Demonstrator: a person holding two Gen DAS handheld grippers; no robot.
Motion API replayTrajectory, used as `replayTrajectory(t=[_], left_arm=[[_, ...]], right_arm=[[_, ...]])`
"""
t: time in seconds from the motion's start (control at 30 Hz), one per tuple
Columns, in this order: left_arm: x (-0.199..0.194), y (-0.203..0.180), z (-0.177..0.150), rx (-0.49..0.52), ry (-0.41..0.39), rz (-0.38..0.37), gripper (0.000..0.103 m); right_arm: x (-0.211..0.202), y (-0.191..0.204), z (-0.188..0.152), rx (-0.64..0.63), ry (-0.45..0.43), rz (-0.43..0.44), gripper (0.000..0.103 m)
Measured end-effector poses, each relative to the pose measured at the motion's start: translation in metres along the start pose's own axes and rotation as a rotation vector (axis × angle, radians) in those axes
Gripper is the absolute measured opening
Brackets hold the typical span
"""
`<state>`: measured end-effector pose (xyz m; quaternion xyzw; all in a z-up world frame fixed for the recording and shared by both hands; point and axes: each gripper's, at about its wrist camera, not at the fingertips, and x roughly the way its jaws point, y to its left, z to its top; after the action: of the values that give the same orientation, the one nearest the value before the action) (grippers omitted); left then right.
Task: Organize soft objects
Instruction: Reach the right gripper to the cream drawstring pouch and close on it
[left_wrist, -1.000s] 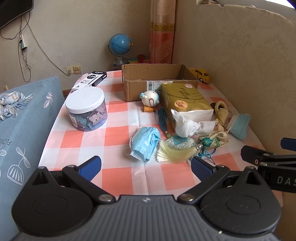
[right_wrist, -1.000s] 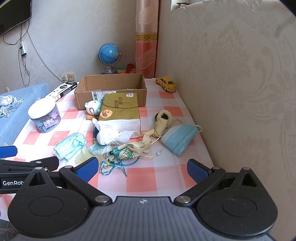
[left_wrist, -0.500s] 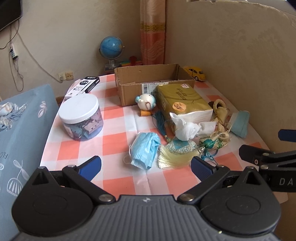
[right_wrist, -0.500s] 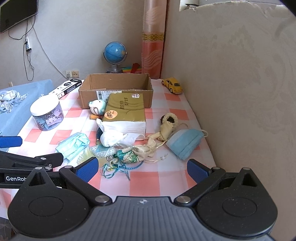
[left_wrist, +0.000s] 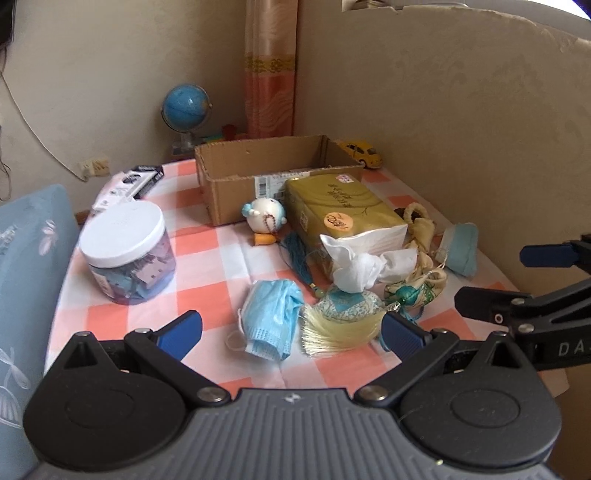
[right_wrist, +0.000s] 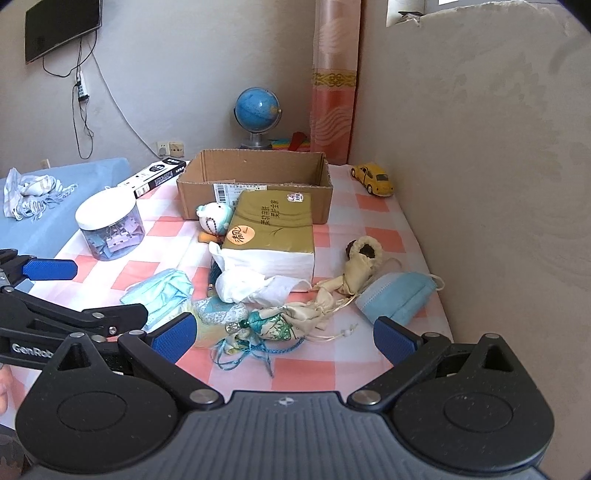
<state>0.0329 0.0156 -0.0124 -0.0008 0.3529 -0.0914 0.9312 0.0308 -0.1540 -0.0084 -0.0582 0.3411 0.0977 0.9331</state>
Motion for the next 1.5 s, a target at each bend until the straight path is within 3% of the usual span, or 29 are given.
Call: replayTrajectory(t=[0.13,0.43,0.8,1.1,1.27,1.5], left_arm=[[0.015,0.003,-0.002,0.019,0.036,0.032,0.102],[0.04,0.017,-0.006,0.032,0.076,0.016,0.102],[0.065,0.026,0.005,0.027,0.098,0.031,0.102],[0.075,0.024,0.005,0.051,0.123,0.022,0.102],[0.074,0.021,0.007,0.059,0.117,0.014,0.102],[0.069,0.02,0.006,0.067,0.117,0.006,0.102]], right_arm=[[0.013,-0.006,-0.004,-0.016,0.01,0.016,0.103],[0.047,-0.013,-0.019,-0.038,0.074,0.044,0.103],[0.076,-0.019,0.007,-0.036,0.022,0.028,0.103],[0.088,-0.028,-0.011,-0.046,0.091,0.024,0.103],[0.082,-0.021,-0.019,-0.073,0.117,0.117,0.103],[0.08,-0.02,0.001,-0.131,0.031,0.16,0.103]])
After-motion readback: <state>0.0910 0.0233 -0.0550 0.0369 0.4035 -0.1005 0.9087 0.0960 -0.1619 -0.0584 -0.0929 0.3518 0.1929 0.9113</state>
